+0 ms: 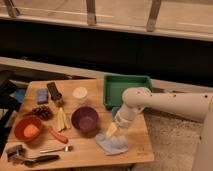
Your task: Place towel in table surface
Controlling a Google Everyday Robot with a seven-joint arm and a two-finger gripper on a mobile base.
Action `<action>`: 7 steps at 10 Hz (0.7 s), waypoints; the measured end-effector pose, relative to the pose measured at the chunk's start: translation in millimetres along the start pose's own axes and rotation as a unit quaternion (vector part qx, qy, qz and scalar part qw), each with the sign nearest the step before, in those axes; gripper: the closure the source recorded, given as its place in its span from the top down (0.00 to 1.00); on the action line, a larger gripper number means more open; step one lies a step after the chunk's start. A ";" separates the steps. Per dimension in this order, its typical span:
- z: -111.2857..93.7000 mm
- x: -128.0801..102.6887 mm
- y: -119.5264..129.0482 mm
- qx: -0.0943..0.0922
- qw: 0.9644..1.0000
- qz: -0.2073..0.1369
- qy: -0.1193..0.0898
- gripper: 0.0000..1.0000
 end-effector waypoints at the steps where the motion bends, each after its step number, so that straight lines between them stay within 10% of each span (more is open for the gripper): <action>1: 7.2 0.6 7.1 0.000 1.000 -0.003 0.002 0.71; 7: 11.5 -28.6 25.5 0.015 0.999 -0.027 -0.015 0.71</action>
